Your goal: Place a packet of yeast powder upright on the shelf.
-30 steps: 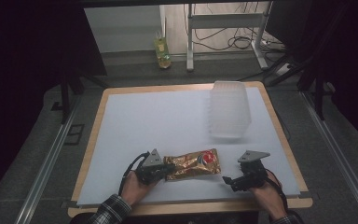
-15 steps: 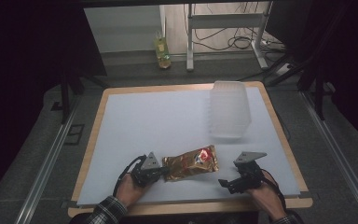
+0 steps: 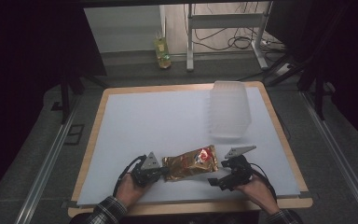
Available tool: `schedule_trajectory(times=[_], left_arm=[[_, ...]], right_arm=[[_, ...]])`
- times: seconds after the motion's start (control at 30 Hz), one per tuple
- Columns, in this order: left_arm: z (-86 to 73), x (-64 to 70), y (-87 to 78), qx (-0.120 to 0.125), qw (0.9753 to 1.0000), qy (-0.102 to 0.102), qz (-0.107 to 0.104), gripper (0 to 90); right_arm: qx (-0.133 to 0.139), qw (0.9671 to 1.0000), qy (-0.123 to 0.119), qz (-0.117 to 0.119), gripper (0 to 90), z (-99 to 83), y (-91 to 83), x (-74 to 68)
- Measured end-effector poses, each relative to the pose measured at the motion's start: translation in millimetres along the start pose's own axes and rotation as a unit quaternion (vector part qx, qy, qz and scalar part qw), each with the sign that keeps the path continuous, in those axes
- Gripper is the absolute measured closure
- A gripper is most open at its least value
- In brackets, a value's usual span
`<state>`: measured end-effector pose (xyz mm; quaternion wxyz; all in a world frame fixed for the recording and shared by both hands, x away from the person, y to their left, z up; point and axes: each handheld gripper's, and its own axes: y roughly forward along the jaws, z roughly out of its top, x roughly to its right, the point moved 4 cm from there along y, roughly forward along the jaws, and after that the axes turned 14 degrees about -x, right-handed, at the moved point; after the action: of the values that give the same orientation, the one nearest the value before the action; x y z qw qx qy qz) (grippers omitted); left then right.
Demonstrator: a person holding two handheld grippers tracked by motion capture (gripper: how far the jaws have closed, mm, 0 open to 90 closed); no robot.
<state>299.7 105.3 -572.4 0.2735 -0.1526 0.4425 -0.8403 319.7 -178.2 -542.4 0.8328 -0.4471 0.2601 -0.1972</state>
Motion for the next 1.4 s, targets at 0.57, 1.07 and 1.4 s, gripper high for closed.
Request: schedule_trajectory(times=[0.57, 1.07, 1.4], left_arm=[[-0.3, -0.2, -0.2, -0.001, 1.0000, 0.001, 0.000, 90.0], [-0.6, 0.2, -0.9, 0.001, 1.0000, 0.003, 0.001, 90.0], [1.0, -0.3, -9.1, 0.008, 0.9999, 0.007, 0.008, 68.8]], right_arm=[[-0.005, 0.9913, 0.089, 0.096, 21.9, 44.7, 16.3, -0.2], [0.035, 0.9806, 0.112, 0.157, 68.8, 60.7, 6.2, -0.9], [0.057, 0.9884, 0.060, 0.128, 74.7, 69.8, -9.7, -7.8]])
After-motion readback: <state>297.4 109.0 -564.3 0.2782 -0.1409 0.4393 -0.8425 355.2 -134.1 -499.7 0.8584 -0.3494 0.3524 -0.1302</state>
